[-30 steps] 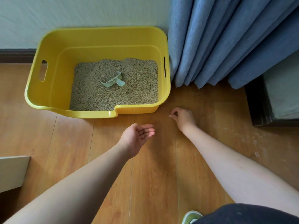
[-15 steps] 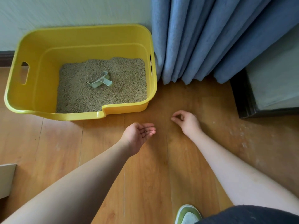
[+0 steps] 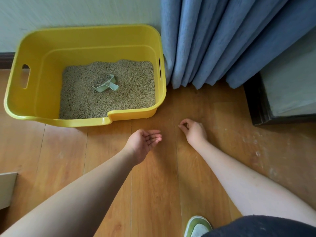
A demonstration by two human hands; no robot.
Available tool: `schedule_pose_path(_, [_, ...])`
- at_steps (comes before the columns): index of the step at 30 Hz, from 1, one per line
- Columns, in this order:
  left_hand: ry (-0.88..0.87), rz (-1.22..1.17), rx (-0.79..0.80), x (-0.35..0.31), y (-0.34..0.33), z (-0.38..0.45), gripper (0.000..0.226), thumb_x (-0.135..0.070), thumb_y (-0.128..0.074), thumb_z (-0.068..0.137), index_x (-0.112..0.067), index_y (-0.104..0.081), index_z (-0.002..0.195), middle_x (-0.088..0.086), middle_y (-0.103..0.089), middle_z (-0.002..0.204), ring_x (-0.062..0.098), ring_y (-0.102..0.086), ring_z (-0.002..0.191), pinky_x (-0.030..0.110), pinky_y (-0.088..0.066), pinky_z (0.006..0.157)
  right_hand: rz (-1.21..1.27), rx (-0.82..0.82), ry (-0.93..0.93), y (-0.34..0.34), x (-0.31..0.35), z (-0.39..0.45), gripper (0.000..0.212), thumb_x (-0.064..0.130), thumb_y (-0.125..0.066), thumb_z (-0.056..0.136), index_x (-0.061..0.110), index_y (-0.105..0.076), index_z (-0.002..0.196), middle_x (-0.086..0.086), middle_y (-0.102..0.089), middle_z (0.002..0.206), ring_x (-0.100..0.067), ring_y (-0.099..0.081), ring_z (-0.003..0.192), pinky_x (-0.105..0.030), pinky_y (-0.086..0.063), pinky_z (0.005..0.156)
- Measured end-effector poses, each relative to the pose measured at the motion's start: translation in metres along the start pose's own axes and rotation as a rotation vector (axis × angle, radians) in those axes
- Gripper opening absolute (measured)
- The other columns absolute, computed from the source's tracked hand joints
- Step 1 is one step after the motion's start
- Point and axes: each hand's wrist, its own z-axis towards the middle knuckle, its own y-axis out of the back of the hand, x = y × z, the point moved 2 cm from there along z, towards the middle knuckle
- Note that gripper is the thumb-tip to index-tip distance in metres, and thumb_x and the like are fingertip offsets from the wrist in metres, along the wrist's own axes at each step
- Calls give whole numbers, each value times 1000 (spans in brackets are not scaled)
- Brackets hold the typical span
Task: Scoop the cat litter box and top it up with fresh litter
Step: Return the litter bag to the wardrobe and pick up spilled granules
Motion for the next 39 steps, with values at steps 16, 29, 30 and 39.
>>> schedule_pose_path(16, [110,46,49,37,-72,12,46,-5,-23,89,11,-63,107,24,-67,94,28,-65,85,29,-52,81,1668,153,-508,23,-42,-67,23,15,-41,101,14,-42,79,2,-31,61,-9,-27,51,-25,-21,53])
schedule_pose_path(29, [122,89,105,50,-102,8,47,-6,-22,95,9,-65,108,22,-70,96,28,-68,88,30,-53,80,1570,341,-343,42,-72,-102,36,14,-30,98,12,-36,62,-3,-30,58,-15,-27,51,-27,-25,52])
schedule_pose_path(30, [120,90,101,47,-102,8,47,-7,-22,95,9,-65,108,22,-70,96,28,-68,88,31,-53,80,1564,348,-337,43,-71,-101,36,14,-29,98,12,-37,63,-4,-31,59,-15,-29,52,-28,-26,53])
schedule_pose_path(39, [88,19,92,31,-91,3,45,-5,-25,94,11,-62,113,26,-68,105,31,-68,94,32,-54,82,1093,-75,-491,40,-77,-66,32,37,-47,98,16,-67,83,8,-48,68,-8,-42,62,-21,-37,61])
